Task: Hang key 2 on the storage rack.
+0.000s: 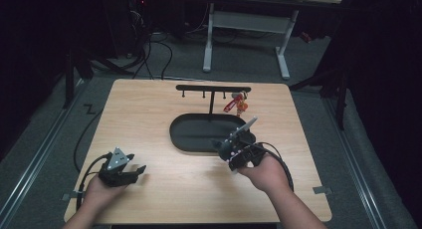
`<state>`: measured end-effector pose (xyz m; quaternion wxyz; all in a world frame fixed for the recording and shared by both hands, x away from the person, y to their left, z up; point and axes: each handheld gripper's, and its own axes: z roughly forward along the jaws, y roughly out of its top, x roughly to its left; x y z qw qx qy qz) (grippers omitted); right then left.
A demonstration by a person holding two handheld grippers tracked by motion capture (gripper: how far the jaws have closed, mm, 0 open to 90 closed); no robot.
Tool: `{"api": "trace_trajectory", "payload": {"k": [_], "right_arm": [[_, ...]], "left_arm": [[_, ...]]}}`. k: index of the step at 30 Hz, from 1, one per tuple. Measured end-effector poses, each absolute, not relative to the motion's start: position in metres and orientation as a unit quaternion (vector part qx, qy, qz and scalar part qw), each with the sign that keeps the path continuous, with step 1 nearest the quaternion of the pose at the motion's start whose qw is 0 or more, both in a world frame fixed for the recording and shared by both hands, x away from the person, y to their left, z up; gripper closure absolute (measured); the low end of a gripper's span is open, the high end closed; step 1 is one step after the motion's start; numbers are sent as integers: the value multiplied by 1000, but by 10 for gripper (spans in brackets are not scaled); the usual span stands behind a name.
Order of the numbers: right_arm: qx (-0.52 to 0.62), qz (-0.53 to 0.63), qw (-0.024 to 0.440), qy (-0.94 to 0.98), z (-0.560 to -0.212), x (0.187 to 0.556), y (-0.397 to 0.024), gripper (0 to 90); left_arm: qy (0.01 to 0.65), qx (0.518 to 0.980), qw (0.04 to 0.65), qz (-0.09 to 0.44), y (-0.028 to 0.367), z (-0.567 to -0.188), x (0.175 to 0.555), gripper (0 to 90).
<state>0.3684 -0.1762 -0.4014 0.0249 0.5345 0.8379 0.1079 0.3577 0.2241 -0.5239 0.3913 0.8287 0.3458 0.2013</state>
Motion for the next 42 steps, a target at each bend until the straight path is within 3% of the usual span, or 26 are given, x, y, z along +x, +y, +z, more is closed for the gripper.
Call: {"api": "trace_trajectory", "payload": {"k": [9,42], "right_arm": [[531,108,22,840,-384,389,-170,504],[539,126,85,828,-318,432,-176,504]], "left_arm": [[342,834,385,197,221,-526,359,372],[340,837,382,195,222,-526,359,372]]}}
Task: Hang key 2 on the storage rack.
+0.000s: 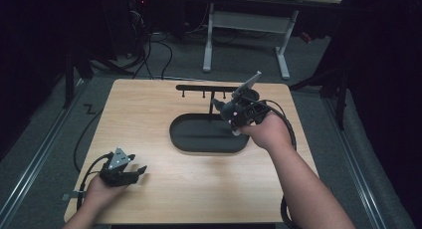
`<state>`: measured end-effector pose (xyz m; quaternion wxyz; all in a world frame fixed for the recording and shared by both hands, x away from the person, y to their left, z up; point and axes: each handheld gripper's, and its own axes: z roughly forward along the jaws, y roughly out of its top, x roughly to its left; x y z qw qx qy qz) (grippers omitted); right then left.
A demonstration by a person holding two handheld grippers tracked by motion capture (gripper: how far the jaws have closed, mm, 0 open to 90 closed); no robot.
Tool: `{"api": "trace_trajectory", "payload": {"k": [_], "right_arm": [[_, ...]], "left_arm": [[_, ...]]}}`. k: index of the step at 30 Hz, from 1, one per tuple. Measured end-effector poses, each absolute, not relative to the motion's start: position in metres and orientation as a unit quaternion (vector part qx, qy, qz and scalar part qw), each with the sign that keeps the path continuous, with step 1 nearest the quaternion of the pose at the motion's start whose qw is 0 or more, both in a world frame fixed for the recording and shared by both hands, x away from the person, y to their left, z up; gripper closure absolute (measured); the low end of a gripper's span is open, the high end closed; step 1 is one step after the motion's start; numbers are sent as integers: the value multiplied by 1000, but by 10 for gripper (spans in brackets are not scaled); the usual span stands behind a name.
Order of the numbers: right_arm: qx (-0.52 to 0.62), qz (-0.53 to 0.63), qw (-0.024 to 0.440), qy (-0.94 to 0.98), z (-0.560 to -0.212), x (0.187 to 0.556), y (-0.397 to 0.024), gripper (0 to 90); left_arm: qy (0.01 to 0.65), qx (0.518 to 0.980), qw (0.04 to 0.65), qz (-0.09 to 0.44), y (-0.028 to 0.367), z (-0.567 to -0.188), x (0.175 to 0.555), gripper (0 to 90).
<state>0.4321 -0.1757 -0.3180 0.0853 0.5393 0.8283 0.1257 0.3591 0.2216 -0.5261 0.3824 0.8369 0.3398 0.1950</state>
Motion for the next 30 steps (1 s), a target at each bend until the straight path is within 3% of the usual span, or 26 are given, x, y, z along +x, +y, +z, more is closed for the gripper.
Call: {"api": "trace_trajectory", "payload": {"k": [17,30], "right_arm": [[560,124,115,811,-316,452,-179,504],[550,79,101,825,-364,459,-170,503]], "left_arm": [[339,838,382,194,221,-527,359,372],[337,840,379,192,221,-527,360,371]]}}
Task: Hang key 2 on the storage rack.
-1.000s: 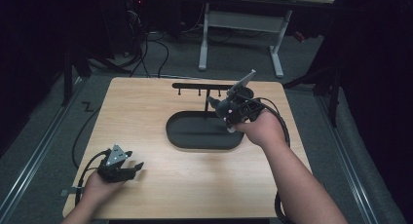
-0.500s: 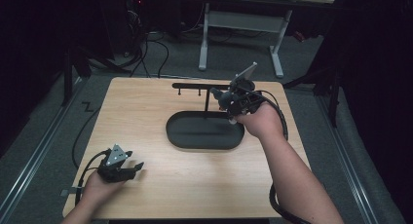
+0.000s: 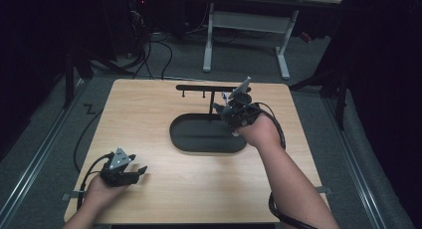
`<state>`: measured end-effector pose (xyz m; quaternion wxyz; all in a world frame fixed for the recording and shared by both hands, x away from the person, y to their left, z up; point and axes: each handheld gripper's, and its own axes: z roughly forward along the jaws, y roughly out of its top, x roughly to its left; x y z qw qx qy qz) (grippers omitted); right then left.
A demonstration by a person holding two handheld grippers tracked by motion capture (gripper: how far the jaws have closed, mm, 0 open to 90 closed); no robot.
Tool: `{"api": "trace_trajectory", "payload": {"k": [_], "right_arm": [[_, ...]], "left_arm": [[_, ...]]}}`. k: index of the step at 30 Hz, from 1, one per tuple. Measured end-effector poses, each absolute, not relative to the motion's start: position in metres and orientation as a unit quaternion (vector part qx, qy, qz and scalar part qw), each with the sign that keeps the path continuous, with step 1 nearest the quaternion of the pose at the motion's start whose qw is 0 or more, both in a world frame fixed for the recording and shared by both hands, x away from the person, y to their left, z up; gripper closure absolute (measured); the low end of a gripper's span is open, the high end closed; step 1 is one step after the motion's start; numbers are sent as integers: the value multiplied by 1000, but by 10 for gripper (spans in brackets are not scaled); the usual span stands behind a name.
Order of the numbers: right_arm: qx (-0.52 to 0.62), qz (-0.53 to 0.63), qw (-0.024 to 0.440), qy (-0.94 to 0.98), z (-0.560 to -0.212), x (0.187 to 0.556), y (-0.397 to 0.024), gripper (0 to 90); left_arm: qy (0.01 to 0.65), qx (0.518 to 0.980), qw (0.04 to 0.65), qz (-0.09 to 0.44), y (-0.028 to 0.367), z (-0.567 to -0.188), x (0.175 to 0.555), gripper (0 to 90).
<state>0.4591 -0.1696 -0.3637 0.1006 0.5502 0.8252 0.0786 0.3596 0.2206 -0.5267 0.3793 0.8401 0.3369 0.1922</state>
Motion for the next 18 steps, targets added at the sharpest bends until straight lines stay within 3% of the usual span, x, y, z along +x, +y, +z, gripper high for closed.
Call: {"api": "trace_trajectory", "payload": {"k": [9,15,18], "right_arm": [[560,111,88,816,-394,474,-165,454],[568,131,85,808,-407,474,-167,289],[572,140,91,803,-410,465,-171,272]], "left_arm": [[332,843,375,195,219,-527,359,371],[330,847,371,193,217,-528,359,371],[329,846,373,190,216,-529,359,370]]}}
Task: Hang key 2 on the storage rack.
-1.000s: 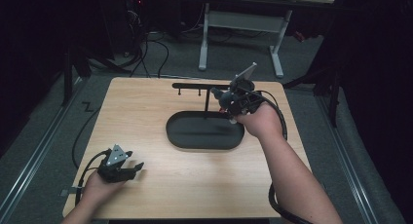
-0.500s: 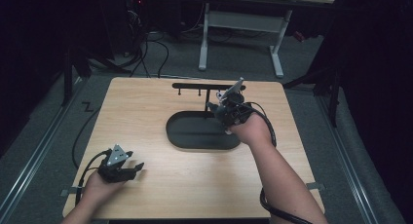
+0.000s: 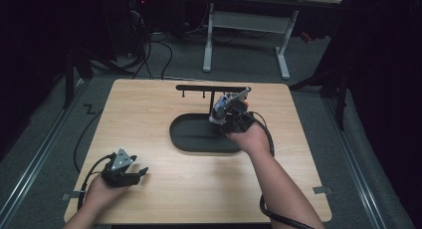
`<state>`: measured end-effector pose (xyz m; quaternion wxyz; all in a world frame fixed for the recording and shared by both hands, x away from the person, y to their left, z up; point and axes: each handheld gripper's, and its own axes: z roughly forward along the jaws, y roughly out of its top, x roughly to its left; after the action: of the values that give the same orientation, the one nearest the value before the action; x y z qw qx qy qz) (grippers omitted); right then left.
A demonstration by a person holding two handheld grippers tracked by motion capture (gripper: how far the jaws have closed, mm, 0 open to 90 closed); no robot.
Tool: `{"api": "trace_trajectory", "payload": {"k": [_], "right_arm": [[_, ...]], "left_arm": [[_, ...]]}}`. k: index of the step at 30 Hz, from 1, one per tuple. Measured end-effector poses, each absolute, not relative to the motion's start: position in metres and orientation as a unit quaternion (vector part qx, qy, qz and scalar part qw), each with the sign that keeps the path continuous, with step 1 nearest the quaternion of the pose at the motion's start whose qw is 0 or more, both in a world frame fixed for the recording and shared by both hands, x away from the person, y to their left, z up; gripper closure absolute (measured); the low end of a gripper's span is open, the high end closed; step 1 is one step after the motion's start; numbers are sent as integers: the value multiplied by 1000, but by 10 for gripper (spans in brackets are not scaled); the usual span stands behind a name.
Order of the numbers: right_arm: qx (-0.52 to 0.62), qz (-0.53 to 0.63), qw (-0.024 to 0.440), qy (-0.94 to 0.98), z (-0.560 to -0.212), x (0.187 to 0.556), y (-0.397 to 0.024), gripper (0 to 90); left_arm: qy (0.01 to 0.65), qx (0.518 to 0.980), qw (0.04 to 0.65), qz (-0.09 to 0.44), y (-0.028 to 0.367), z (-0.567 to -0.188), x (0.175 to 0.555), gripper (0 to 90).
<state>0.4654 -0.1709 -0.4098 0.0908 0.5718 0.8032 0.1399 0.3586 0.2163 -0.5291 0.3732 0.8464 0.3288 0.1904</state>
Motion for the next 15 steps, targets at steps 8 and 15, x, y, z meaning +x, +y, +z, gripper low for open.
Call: {"api": "trace_trajectory", "payload": {"k": [8,15], "right_arm": [[565,173,98,801,-429,429,-188,270],[544,208,131,802,-465,394,-198,271]], "left_arm": [[325,847,377,184,212,-529,356,365],[321,845,389,178,208,-528,352,366]]}}
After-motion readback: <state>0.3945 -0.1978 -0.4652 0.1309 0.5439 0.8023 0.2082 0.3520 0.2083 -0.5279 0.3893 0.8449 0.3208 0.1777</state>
